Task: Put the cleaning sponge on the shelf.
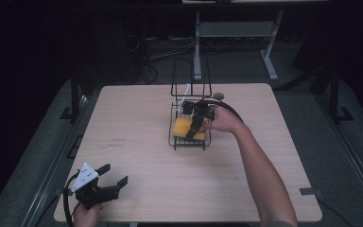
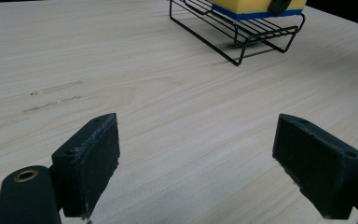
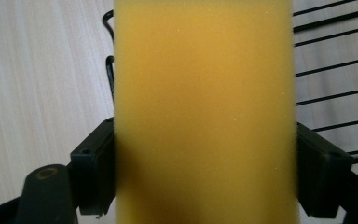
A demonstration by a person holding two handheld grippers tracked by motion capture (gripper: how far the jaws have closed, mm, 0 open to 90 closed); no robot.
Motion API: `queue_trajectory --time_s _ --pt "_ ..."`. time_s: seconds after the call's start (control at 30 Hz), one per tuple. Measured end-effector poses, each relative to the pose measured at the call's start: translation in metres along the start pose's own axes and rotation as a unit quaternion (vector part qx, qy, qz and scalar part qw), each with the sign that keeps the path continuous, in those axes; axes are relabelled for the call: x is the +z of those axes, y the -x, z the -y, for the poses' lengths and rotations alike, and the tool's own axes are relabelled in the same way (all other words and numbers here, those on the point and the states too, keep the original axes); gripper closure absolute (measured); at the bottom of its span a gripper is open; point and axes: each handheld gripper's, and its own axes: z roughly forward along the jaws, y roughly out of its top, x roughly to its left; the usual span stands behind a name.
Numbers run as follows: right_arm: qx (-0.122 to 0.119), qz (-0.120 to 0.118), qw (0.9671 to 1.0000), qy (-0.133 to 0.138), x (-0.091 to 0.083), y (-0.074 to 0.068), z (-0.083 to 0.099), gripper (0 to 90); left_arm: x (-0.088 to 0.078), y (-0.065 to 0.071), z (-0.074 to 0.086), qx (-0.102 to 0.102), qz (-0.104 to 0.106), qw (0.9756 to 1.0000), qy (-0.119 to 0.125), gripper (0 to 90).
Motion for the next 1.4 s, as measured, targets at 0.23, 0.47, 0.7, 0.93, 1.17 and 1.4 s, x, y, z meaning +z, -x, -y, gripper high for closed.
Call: queue_trajectory --time_s 0.23,0.47,0.7,0.93,1.17,1.4 --pt "0.000 0.010 0.9999 -0.014 0.011 0.005 0.000 21.0 0.000 0.000 0.000 0.001 0.001 1.0000 0.000 14.0" --pt "0.000 0.015 0.9998 -0.016 0.015 0.006 0.002 21.0 0.000 0.000 0.000 -0.001 0.000 1.0000 -0.001 14.1" --pt "0.000 0.012 0.9998 -0.015 0.014 0.004 0.002 19.7 0.000 0.001 0.000 0.001 0.000 1.0000 0.000 14.0" --pt "0.005 0.013 0.9999 -0.007 0.012 0.003 0.002 17.7 -0.001 0.000 0.000 -0.004 0.000 1.0000 0.006 14.0" --pt "0.005 0.016 0.9999 0.000 0.008 0.001 0.004 17.1 -0.001 0.001 0.000 -0.001 0.000 1.0000 0.004 14.1" --pt "0.014 0.014 0.9995 0.023 -0.001 0.002 0.009 17.1 0.000 0.001 0.000 -0.001 0.001 1.0000 0.004 14.0"
